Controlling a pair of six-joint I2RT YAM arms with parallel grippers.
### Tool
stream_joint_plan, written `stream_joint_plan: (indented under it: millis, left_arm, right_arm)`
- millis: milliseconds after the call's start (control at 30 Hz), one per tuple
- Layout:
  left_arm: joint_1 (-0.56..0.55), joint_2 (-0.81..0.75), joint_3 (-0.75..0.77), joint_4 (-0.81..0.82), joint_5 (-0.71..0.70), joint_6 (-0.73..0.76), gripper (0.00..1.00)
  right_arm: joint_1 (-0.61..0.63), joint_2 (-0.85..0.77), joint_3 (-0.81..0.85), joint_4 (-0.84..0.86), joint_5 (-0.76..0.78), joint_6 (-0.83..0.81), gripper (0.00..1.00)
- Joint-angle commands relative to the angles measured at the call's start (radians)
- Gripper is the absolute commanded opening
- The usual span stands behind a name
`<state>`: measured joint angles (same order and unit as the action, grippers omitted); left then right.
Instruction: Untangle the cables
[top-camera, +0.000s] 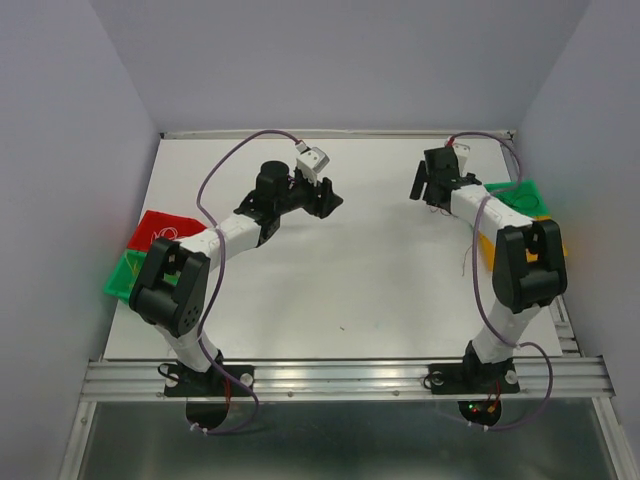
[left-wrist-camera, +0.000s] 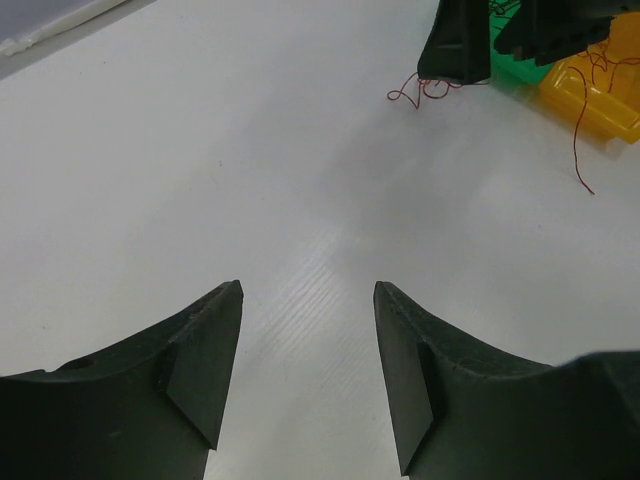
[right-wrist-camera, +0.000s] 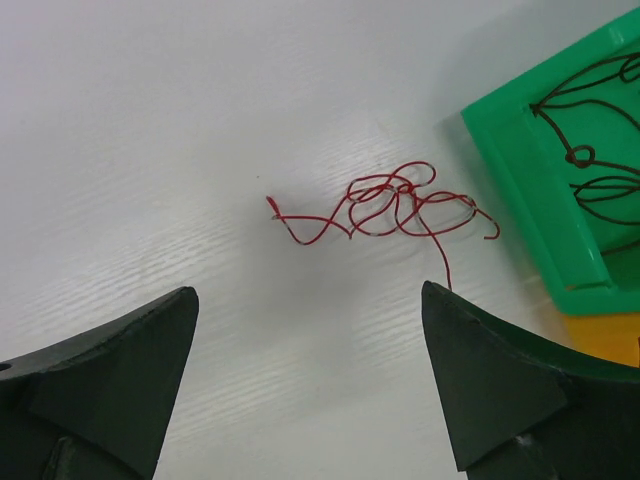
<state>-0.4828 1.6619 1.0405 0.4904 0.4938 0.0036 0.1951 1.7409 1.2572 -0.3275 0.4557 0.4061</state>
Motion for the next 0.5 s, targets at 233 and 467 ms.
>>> stream_joint_plan:
  millis: [233,467]
  left_arm:
    - [-0.004,-0.044,0.001,0.051,0.031,0.015,0.66]
    - [-0.005,-0.044,0.004,0.051,0.028,0.016,0.66]
  right_arm:
    - [-0.002,0.199,0.191,0.021,0.135,-0.240,0.97]
    - [-0.039,0.233,0.176,0.005,0.029,-0.129,0.95]
